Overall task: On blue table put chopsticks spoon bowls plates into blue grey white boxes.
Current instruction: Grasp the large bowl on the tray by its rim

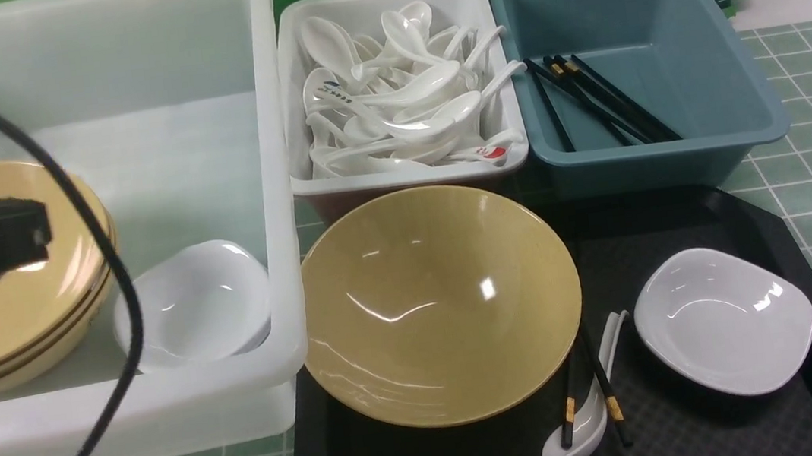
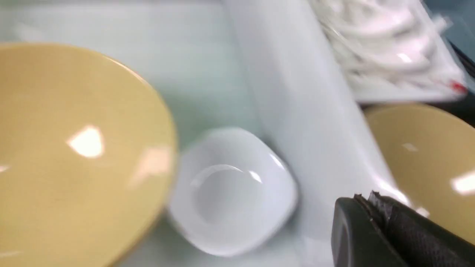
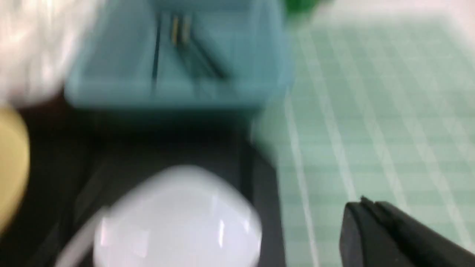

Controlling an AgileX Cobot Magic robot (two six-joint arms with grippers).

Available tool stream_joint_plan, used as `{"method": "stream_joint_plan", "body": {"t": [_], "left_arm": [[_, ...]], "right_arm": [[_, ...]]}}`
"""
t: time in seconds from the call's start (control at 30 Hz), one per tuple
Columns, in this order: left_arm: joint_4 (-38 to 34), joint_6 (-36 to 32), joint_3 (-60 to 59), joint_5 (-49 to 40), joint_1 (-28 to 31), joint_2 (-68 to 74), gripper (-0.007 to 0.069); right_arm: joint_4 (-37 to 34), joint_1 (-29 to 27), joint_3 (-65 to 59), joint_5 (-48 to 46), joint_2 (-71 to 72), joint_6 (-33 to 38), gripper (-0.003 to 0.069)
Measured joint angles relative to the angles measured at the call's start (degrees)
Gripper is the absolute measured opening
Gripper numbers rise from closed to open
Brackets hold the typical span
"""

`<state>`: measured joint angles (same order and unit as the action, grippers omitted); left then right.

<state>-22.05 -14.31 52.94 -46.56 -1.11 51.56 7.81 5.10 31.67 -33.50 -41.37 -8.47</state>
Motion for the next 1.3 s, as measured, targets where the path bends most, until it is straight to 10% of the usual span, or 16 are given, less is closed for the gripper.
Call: {"method": "stream_joint_plan", "body": {"t": [0.27, 0.57, 0.8, 1.3], "left_arm": [[-18.32, -14.67, 9.44, -7.8, -7.32, 15.4, 0.0004], [0.3, -1.71, 19.75, -7.75, -30.23, 33.53, 0.0004], [11.68, 8.44, 23.38, -2.12, -37.52, 41.85, 0.0004], [2.47, 8.98, 27.94, -0.14, -38.12, 58.91, 0.0004]], "right_arm": [[-10.7, 8.93, 1.56, -18.13, -8.04, 15.12, 0.0036], [-17.88, 10.44, 1.33, -11.79, -12.91, 25.69, 0.0036], [-18.95, 10.44, -1.34, -3.34, -12.91, 24.01, 0.0036], [-27.18, 10.44, -1.61, -2.79, -18.14, 26.54, 0.0038]]}}
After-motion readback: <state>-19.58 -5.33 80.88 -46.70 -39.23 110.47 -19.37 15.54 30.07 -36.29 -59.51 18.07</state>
